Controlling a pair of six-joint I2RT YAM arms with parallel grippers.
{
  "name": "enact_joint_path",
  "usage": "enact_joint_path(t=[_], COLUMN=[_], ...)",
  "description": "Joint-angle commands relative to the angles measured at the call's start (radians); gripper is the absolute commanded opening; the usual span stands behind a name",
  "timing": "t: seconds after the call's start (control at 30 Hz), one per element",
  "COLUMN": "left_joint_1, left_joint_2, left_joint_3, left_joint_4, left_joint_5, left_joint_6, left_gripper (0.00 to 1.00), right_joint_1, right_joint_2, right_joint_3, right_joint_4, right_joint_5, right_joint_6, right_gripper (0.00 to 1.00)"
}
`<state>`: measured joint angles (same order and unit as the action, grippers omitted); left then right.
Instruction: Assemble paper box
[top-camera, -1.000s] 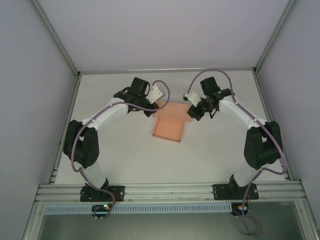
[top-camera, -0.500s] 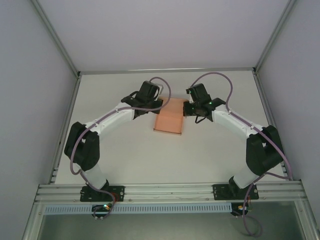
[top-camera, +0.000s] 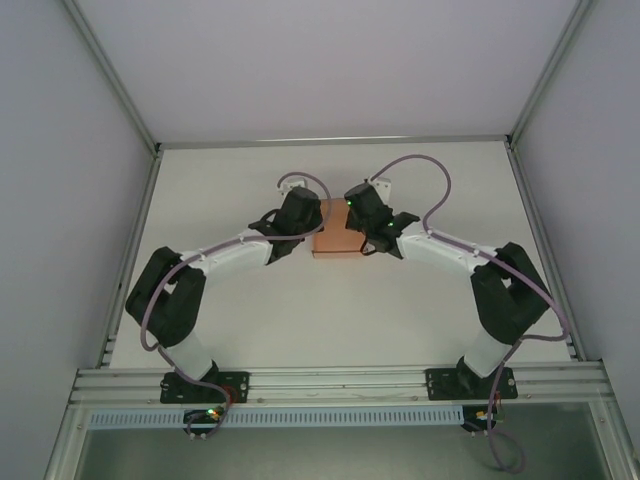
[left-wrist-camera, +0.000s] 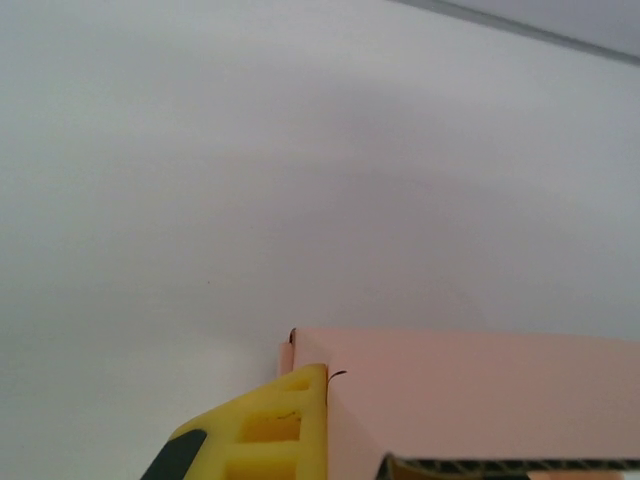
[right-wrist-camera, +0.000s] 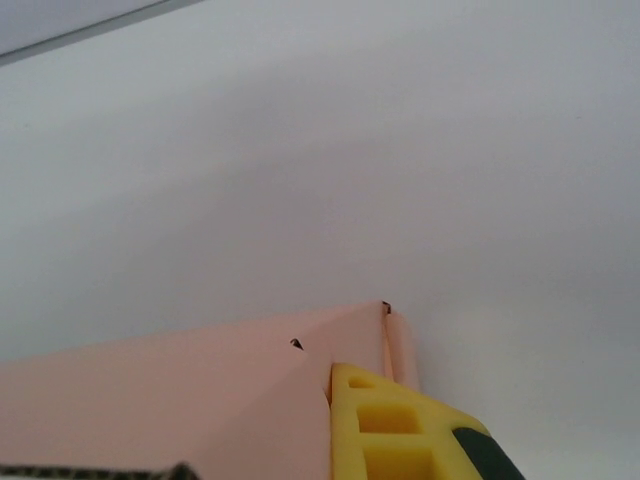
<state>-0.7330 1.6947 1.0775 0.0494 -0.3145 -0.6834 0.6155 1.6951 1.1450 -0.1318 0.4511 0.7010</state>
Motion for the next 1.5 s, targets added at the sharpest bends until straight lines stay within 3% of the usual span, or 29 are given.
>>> enact_joint_path(t=[0.0, 0.4, 0.57, 0.67, 0.83, 0.97, 1.2, 1.3, 1.47], left_joint_1=[-0.01, -0.052, -0.091, -0.104, -0.105, -0.111, -0.119, -0.073, 0.125], left_joint_2=[0.032, 0.039, -0.024, -0.105, -0.208, -0.282, -0.477, -0.503, -0.44], left_joint_3=[0.006, -0.113, -0.162, -0.254, -0.359, -0.351, -0.293, -0.223, -0.145], left_joint_4=[0.04, 0.171, 0.127, 0.141, 0.144, 0.066, -0.131, -0.245, -0.286], left_joint_5=[-0.021, -0.005, -0.084, -0.107, -0.106, -0.054, -0.116, -0.102, 0.138], left_joint_6=[-0.057, -0.044, -0.01, 0.002, -0.004, 0.013, 0.064, 0.062, 0.027], left_gripper=[0.0, 0.0, 0.0, 0.17, 0.26, 0.47, 0.78, 0.85, 0.93], right_joint_1=[0.011, 0.036, 0.049, 0.064, 0.076, 0.089, 0.111, 0.115, 0.124], right_joint_2=[0.057, -0.024, -0.046, -0.05, -0.045, -0.046, -0.014, -0.005, 0.012], right_joint_3=[0.003, -0.232, -0.289, -0.321, -0.384, -0.416, -0.448, -0.459, -0.509], right_joint_4=[0.102, 0.301, 0.36, 0.377, 0.429, 0.449, 0.506, 0.509, 0.576], right_joint_5=[0.087, -0.018, -0.005, 0.03, 0.039, 0.055, 0.02, 0.021, -0.045], right_joint_6=[0.038, -0.169, -0.226, -0.29, -0.339, -0.391, -0.467, -0.499, -0.579], right_gripper=[0.0, 0.0, 0.0, 0.0, 0.0, 0.0, 0.0, 0.0, 0.0])
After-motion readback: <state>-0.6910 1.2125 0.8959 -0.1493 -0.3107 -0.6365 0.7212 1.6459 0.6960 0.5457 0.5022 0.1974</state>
